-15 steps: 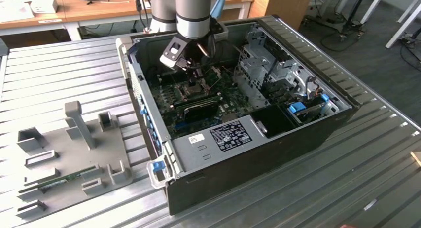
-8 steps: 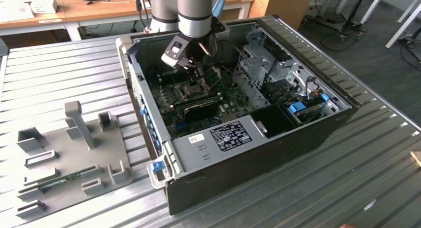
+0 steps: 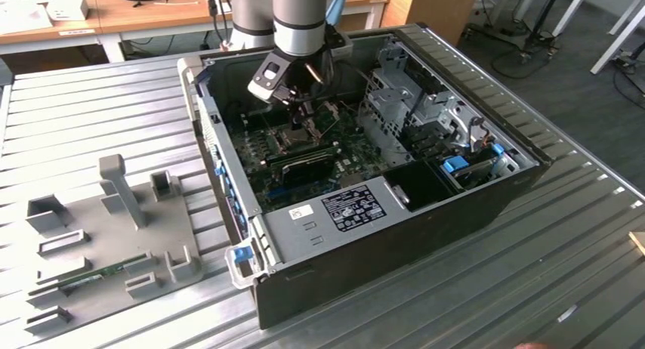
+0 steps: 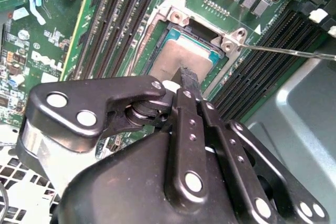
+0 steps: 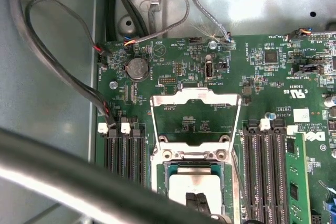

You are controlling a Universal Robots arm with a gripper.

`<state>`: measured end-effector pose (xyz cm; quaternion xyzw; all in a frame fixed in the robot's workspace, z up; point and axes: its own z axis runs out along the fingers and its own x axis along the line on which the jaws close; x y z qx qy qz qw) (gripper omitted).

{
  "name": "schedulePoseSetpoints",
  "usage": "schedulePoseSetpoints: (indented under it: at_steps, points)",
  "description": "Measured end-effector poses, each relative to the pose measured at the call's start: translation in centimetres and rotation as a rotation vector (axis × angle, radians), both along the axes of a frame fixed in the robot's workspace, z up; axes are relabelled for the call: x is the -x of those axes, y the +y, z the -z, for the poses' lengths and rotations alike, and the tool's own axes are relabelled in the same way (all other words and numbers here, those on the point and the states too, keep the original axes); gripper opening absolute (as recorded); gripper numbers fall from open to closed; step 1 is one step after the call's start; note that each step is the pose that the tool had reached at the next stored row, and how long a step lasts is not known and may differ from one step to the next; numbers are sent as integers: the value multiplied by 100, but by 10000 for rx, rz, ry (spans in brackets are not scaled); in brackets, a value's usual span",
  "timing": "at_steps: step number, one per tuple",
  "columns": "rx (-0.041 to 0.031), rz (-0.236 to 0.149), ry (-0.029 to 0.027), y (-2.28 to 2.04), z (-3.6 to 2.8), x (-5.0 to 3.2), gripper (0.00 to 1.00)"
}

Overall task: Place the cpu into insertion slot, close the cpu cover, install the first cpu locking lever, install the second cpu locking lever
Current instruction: 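Close the cpu cover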

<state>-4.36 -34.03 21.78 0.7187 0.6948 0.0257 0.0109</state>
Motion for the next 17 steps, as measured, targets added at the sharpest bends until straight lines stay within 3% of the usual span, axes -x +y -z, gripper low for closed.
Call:
schedulePoseSetpoints:
  at_steps: [17]
  points:
    - [3,0,2,-1,-84,0,10]
